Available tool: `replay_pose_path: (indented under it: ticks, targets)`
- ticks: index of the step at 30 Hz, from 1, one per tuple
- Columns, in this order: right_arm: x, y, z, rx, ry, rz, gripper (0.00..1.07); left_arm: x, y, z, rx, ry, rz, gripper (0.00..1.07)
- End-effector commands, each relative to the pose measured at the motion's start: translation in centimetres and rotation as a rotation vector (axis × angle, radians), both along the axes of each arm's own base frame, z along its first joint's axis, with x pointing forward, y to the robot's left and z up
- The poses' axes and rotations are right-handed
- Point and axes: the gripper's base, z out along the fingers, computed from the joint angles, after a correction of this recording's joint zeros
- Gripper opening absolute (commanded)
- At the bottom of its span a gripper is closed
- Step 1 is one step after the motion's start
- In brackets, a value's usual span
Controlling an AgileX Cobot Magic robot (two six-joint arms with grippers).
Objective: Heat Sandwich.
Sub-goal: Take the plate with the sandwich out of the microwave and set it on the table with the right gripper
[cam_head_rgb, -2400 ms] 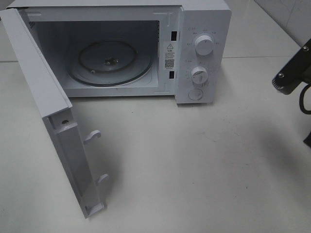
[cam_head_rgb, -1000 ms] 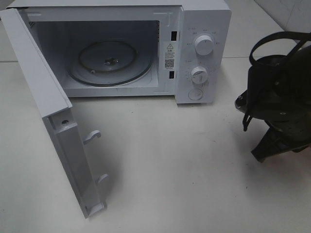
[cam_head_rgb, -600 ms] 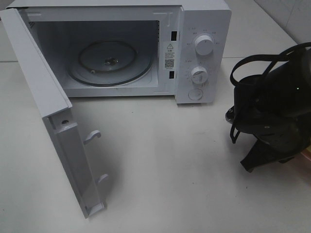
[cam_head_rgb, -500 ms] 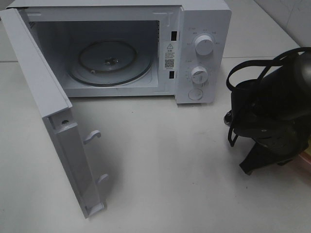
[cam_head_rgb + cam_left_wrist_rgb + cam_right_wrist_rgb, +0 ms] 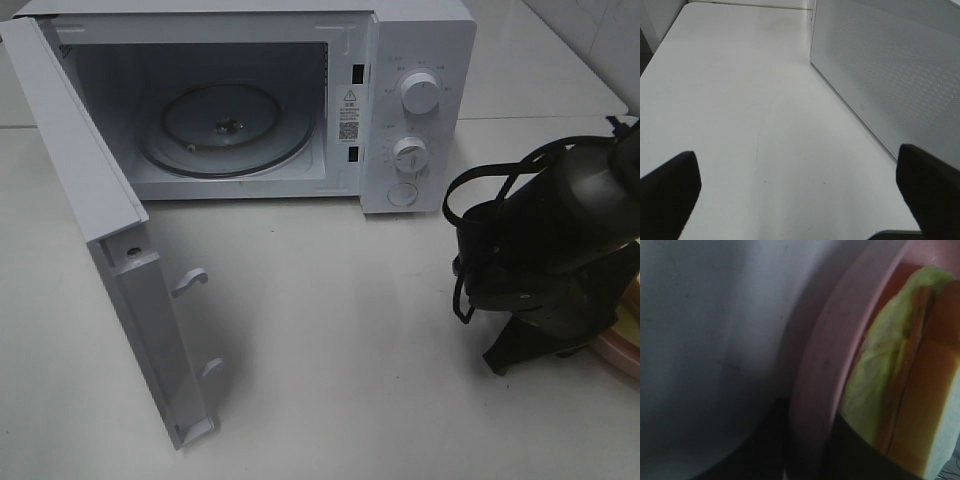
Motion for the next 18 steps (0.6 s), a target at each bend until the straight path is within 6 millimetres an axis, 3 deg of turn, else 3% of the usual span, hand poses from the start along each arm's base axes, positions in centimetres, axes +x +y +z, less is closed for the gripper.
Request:
replay_pose_path:
  ticks: [1, 6, 11, 18]
  targets:
    - [0.1, -0.4, -0.5, -0.039, 0.0, -0.009, 0.14, 0.0, 0.0, 0.0, 0.002, -0.01, -0.002, 1.0]
    - [0.1, -0.4, -0.6, -0.039, 0.008, -0.008, 0.22, 0.0, 0.0, 0.0, 0.002, -0.01, -0.002, 1.0]
    - [0.0, -0.3, 0.1, -0.02, 0.014, -0.005, 0.43, 0.0, 0.0, 0.0, 0.002, -0.01, -0.002, 1.0]
    - [-0.3, -0.1, 1.8, 0.044, -0.004, -0.04, 0.51, 0.0, 0.0, 0.0, 0.002, -0.01, -0.002, 1.0]
